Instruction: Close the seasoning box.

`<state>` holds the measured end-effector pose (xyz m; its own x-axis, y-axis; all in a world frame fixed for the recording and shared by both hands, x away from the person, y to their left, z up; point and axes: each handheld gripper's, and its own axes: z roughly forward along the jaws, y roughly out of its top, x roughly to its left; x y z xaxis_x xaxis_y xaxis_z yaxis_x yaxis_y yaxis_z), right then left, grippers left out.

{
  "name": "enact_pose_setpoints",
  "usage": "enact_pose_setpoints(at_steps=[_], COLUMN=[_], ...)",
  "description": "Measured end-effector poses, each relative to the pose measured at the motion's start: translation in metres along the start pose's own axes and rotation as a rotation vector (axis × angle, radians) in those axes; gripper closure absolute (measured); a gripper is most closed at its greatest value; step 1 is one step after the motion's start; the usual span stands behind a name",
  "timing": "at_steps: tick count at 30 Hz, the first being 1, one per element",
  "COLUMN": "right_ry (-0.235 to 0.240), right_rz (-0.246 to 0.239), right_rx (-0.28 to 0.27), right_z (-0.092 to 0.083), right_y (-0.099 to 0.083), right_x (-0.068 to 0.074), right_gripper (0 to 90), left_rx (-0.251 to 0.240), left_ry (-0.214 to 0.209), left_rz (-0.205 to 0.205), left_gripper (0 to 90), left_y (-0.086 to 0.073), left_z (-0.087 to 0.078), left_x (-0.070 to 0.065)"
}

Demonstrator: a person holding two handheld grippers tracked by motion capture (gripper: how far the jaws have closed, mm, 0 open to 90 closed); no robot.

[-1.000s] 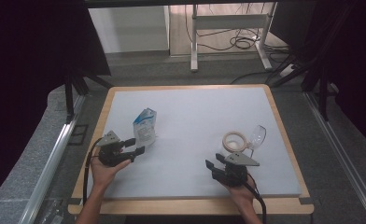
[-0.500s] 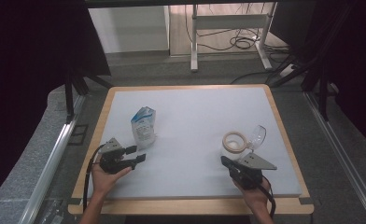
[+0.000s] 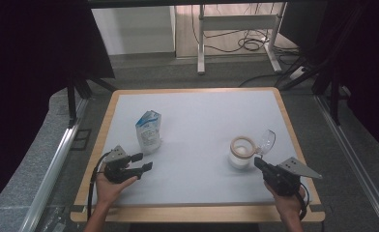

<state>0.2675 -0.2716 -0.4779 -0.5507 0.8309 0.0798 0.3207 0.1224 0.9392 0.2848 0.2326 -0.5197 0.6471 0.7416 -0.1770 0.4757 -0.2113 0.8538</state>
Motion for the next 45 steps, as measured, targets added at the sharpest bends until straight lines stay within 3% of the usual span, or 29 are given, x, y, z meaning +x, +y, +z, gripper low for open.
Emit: enact_pose_setpoints(at_steps=[13, 20, 26, 45], right_ry=[-0.122, -0.157, -0.165, -0.158], right_rz=[0.073, 0.081, 0.094, 0.087], right_rx=[-0.032, -0.051, -0.072, -0.104], right_z=[-0.018, -0.019, -0.019, -0.01], right_y=[0.002, 0.005, 0.012, 0.025], right_x=[-0.036, -0.044, -0.05, -0.046], right_gripper=[90.0, 89.9, 89.9, 89.8], left_rx=[0.025, 0.025, 0.017, 0.055], left_ry=[-0.023, -0.041, -0.051, -0.06], left_rz=[0.015, 0.037, 0.035, 0.039], left_gripper=[39.5, 39.1, 38.8, 38.7], left_y=[-0.003, -0.003, -0.002, -0.005], left_z=[0.006, 0.007, 0.006, 0.016], left_x=[-0.005, -0.009, -0.011, -0.015])
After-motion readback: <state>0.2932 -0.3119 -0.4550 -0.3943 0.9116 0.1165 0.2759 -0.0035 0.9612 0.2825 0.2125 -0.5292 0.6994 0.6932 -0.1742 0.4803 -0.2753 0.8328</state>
